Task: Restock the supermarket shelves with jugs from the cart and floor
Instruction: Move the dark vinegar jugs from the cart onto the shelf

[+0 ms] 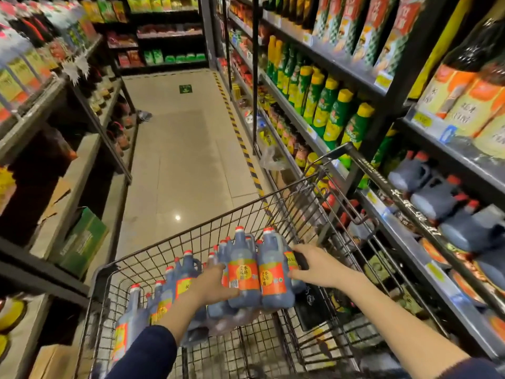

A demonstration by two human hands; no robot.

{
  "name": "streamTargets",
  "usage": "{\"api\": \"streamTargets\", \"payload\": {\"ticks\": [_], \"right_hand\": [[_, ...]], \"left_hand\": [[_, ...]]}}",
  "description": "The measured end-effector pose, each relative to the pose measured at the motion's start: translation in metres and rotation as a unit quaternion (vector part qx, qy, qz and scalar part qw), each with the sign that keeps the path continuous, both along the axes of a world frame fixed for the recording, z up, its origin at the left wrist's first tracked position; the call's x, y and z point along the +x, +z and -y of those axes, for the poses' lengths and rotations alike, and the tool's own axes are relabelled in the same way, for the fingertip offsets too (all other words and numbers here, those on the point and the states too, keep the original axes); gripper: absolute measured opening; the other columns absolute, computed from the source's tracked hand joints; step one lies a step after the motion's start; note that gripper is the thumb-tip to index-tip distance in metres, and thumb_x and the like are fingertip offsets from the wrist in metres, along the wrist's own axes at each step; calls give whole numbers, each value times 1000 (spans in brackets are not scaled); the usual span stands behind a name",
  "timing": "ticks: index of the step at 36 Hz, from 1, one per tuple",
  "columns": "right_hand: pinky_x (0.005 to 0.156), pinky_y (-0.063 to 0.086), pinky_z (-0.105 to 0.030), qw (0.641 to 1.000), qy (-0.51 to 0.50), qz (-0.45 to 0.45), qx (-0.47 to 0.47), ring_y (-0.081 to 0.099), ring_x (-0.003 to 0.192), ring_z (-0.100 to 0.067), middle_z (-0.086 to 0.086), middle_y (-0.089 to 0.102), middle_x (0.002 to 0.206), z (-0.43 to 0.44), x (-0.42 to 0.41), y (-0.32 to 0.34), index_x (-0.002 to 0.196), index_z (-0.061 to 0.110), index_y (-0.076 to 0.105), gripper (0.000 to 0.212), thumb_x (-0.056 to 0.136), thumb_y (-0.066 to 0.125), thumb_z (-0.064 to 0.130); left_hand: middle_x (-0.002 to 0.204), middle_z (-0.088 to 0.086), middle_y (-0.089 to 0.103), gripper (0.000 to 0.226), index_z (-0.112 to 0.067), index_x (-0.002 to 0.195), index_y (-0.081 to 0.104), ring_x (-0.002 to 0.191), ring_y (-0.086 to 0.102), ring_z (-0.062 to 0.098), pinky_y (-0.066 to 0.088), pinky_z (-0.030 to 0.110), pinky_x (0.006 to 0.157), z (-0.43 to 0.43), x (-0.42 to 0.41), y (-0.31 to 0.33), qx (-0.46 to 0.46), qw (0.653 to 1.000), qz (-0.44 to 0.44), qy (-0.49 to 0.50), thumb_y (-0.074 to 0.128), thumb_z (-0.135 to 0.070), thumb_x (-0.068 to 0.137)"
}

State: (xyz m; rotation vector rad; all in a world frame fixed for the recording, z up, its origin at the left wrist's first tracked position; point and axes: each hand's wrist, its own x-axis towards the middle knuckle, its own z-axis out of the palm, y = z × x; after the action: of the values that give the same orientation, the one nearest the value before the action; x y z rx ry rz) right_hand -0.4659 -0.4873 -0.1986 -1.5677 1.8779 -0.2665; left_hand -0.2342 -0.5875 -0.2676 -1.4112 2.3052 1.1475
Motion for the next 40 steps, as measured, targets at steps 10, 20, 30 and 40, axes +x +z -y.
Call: {"api": "streamTargets", "payload": {"ticks": [10,20,30,40], "right_hand": [[90,37,-26,997,-56,20,43,53,117,-25,-13,58,128,5,-11,-31,126,3,53,47,88,64,29],[87,44,-30,991,-102,64,53,57,107,-16,-3,61,116,10,-18,-66,117,13,57,38,84,67,27],[99,42,-36,983,-118,84,111,51,117,-16,2,55,124,12,-15,-103,131,21,46,62,76,69,39],[87,50,-25,964,-176,151,132,59,99,-7,7,61,108,19,3,-131,108,38,45,57,67,82,24]], "left_hand": [[104,-8,54,77,-16,120,42,106,57,17,42,18,81,-14,-36,-58,47,975,-93,197,89,-28,60],[92,0,71,79,-21,100,59,85,68,16,58,41,75,-7,-44,-144,75,920,-148,355,89,-57,37],[115,14,57,101,-3,119,41,108,55,31,50,40,89,-3,-63,-110,62,922,-10,382,88,-52,44],[90,7,71,89,-11,99,62,82,68,21,58,40,77,12,-46,-117,160,894,-109,404,80,-52,21]]}}
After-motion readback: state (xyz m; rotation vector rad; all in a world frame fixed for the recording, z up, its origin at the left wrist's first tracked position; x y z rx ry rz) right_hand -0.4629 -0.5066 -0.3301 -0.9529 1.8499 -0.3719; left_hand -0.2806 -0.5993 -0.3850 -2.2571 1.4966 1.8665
